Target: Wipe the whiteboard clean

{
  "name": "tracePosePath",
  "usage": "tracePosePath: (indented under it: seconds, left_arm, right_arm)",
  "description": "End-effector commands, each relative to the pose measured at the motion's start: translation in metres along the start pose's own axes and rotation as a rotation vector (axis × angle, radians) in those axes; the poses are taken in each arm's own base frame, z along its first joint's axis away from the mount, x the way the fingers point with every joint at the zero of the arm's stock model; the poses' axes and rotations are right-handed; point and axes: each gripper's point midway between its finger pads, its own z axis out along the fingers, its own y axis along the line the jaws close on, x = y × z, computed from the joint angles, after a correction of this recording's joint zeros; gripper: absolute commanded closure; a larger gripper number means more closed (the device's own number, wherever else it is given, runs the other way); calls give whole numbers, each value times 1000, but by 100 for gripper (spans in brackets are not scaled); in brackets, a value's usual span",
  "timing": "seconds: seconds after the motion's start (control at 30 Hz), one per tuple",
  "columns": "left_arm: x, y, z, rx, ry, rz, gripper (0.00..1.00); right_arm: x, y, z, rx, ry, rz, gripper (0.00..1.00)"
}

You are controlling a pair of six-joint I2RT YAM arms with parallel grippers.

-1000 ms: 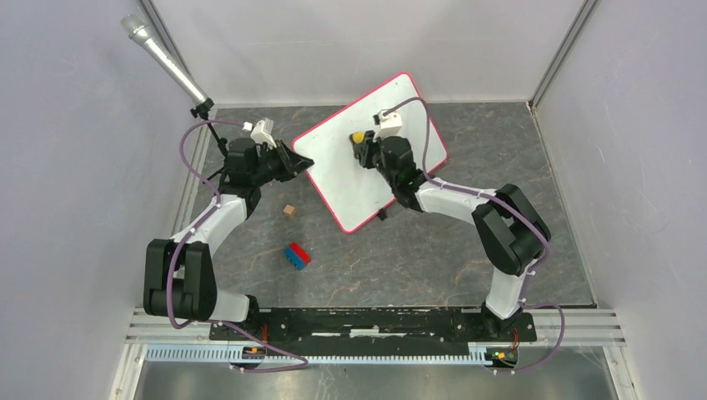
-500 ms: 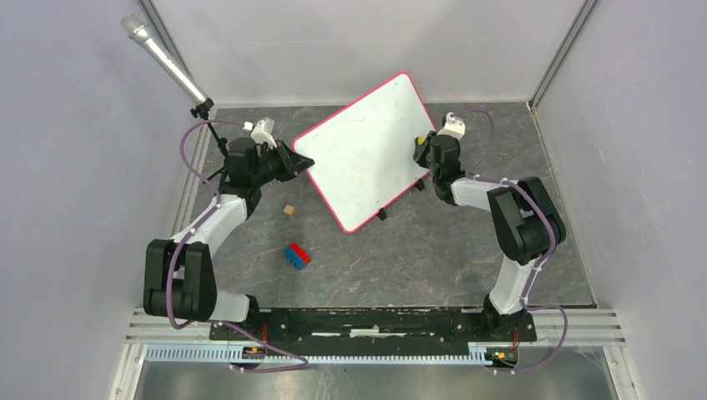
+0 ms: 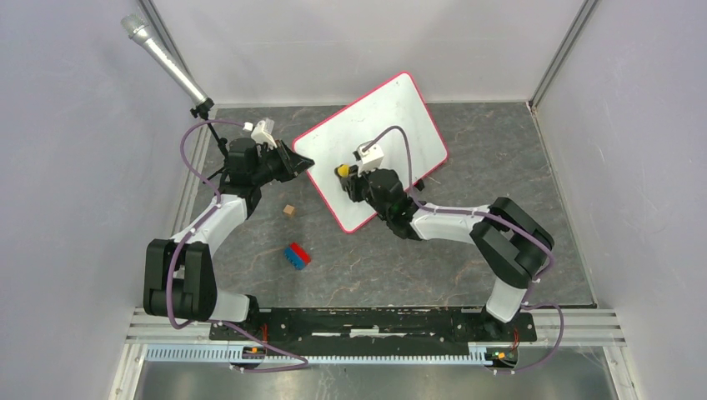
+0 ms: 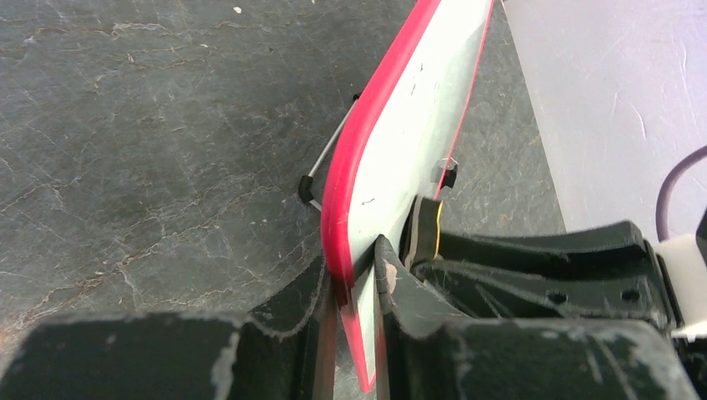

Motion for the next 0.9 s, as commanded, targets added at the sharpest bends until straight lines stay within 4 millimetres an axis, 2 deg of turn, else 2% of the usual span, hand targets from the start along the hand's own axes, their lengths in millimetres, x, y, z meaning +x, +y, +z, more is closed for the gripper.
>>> tracePosePath:
  seconds: [0.0, 0.13, 0.2, 0.3, 0.4, 0.53, 0.63, 0.77, 0.87]
  left_arm:
    - [-10, 4, -2, -36, -30, 98, 98]
    - [-11, 3, -3, -34, -32, 98, 98]
    - [-10, 3, -3, -33, -31, 97, 98]
    - [-10, 3, -3, -33, -30, 97, 98]
    - [-10, 2, -3, -31, -31, 97, 98]
    - [-10, 3, -3, -32, -30, 96, 98]
    - [-10, 3, -3, -32, -30, 96, 98]
    - [-10, 2, -1, -26, -25, 89, 98]
    - [-9, 2, 0, -19, -22, 83, 98]
  right_arm:
    - [22, -73, 2, 204, 54, 61, 74]
    - [54, -152, -20, 371, 94, 258, 74]
    - [73, -182, -30, 425, 123, 354, 73]
    - [89, -205, -38, 442, 143, 448, 74]
    - [89, -209, -38, 448, 139, 451, 74]
    - [84, -197, -33, 401, 137, 430, 74]
    - [73, -168, -27, 347, 124, 369, 74]
    - [56, -100, -15, 229, 103, 258, 74]
    - [56, -40, -16, 127, 79, 235, 74]
